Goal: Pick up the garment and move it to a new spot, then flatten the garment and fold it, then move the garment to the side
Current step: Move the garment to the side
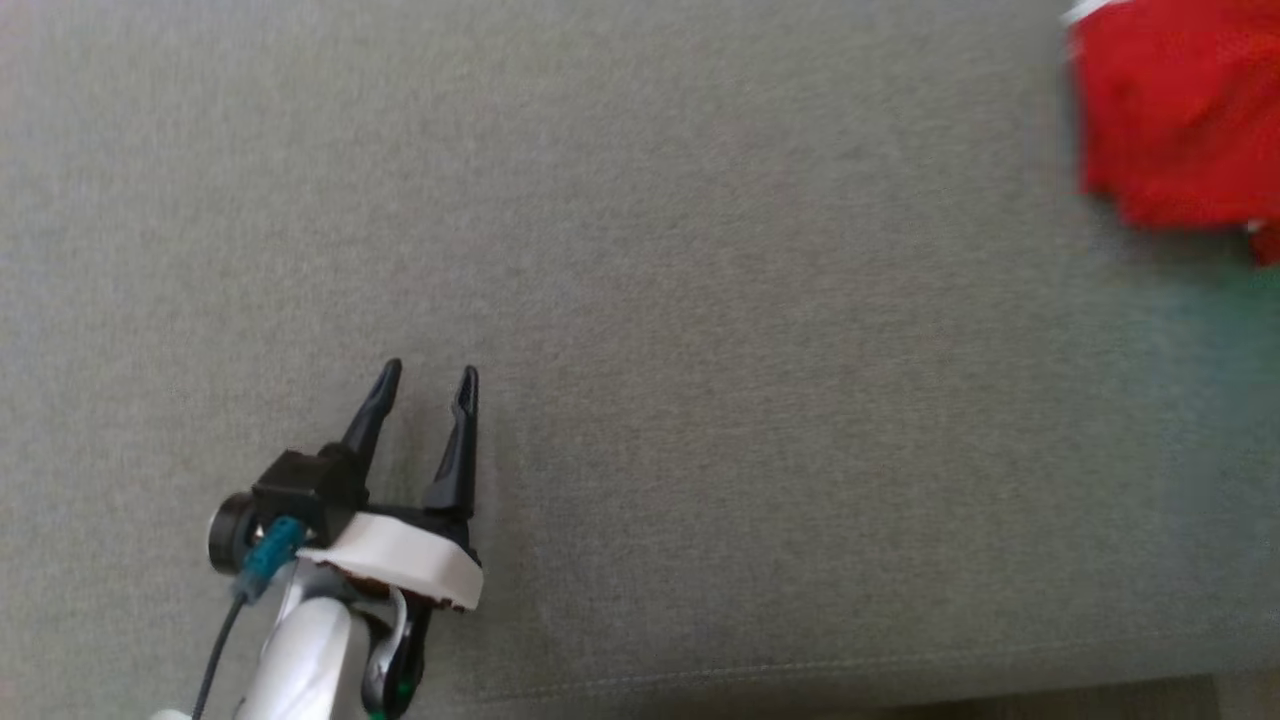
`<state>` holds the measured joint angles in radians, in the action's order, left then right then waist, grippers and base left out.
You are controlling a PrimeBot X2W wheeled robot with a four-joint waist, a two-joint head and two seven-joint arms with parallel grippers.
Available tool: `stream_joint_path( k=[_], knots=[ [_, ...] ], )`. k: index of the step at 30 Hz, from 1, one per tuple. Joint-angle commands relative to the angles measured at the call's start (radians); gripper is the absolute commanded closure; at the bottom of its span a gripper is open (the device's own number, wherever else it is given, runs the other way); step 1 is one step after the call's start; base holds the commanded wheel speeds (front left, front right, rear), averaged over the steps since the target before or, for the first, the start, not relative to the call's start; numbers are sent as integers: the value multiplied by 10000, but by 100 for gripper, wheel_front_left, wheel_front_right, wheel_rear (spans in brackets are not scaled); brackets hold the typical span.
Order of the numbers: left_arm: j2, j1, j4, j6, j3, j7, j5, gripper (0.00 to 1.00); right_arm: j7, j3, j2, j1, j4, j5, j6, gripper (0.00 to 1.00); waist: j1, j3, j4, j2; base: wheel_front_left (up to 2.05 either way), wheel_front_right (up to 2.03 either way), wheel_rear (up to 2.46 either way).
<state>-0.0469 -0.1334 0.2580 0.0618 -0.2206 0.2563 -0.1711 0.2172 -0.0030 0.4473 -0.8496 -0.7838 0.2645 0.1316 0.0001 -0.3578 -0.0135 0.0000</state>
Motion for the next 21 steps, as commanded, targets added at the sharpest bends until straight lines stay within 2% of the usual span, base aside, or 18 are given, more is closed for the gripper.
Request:
stream_joint_path(
  k=[1,3,6,7,8,9,10,14,17,21],
  knots=[
    [-34,-342,-387,40,312,55,110,0,-119,-106,342,-295,165,-92,-9,100,-1,-428,247,0,0,0,0],
    [-34,-361,-575,52,454,55,216,0,-193,-679,799,-606,-213,-298,-9,100,-1,-735,294,0,0,0,0],
    [-34,-317,-683,92,572,55,331,0,-166,-1085,1136,-630,-560,-675,-9,100,-1,-900,259,0,0,0,0],
    [-34,-314,-712,103,616,55,360,0,-153,-1225,1228,-629,-677,-829,-9,83,-1,-944,231,0,0,0,0],
    [-35,-314,-738,112,660,55,387,0,-160,-1377,1283,-646,-777,-957,-9,61,-1,-982,200,0,0,0,0],
    [-35,-320,-759,118,697,55,413,0,-234,-1572,1352,-680,-861,-1130,-9,34,-1,-1008,166,0,0,0,0],
    [-35,-335,-777,124,729,55,438,0,-333,-1766,1432,-710,-940,-1415,-9,0,-1,-1016,126,0,0,0,0],
    [-35,-377,-835,153,817,55,490,0,-869,-2251,1417,-764,-970,-2842,-9,0,-1,-870,-56,0,0,0,0],
    [-35,-345,-847,119,898,55,403,0,-1323,-2492,1116,-699,-706,-3811,-9,0,-1,-570,-199,0,0,0,0],
    [-35,-301,-822,52,883,55,214,0,-1837,-2676,753,-481,-236,-4510,-9,0,-1,-212,-274,0,0,0,0]
  ],
)
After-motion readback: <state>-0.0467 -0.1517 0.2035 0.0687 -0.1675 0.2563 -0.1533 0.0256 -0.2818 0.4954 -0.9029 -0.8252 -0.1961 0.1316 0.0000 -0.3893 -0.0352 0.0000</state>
